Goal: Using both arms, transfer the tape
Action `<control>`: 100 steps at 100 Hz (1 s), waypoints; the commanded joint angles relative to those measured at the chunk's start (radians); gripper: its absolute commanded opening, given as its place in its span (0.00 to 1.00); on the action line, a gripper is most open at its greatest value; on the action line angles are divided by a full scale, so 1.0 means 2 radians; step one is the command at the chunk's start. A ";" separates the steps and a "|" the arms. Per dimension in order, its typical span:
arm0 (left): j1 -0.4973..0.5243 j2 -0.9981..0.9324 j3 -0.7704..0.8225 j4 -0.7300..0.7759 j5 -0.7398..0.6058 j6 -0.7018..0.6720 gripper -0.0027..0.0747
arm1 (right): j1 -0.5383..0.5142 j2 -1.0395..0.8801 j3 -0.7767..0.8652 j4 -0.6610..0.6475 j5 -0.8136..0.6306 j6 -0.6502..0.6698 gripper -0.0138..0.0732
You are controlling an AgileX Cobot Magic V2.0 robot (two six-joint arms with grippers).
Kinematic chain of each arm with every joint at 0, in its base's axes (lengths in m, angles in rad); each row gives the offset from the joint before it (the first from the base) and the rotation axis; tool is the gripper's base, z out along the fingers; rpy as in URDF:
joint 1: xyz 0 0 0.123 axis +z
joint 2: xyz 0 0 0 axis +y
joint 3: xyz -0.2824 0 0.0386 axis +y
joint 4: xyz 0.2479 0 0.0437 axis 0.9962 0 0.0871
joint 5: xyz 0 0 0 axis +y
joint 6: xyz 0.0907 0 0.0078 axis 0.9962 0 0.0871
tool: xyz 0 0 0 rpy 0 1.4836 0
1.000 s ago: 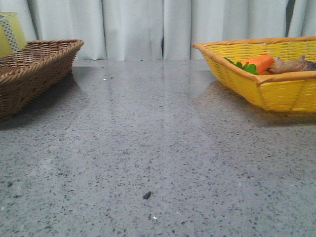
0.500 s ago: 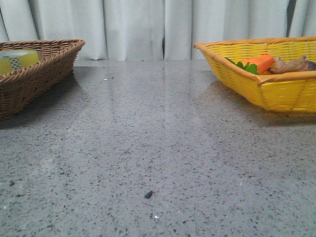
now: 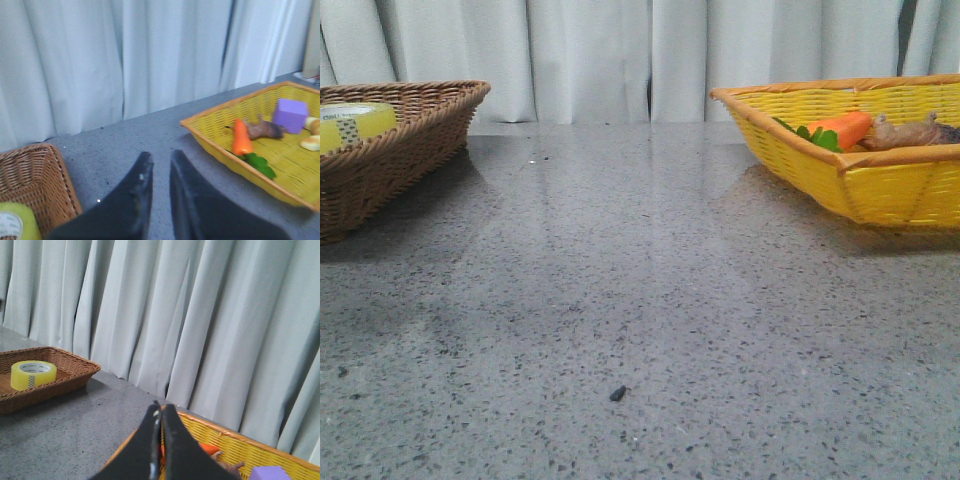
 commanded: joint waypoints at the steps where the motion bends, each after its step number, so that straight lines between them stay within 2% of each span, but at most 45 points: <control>1: -0.015 -0.056 0.049 -0.002 -0.060 0.000 0.01 | -0.001 -0.006 -0.001 -0.016 -0.031 -0.001 0.09; 13: -0.013 -0.107 0.101 -0.002 -0.060 0.000 0.01 | -0.001 -0.009 0.000 -0.019 -0.016 -0.001 0.09; 29: -0.013 -0.137 0.129 -0.002 -0.051 -0.001 0.01 | -0.001 -0.009 0.000 -0.019 -0.010 -0.001 0.09; 79: -0.013 -0.136 0.134 -0.002 -0.048 -0.001 0.01 | -0.001 -0.009 0.000 -0.019 -0.010 -0.001 0.09; 95: -0.013 -0.161 0.174 0.007 -0.067 0.000 0.01 | -0.001 -0.009 0.000 -0.019 -0.010 -0.001 0.09; 100: -0.012 -0.180 0.200 0.027 -0.091 0.013 0.01 | -0.001 -0.009 0.000 -0.019 -0.010 -0.001 0.09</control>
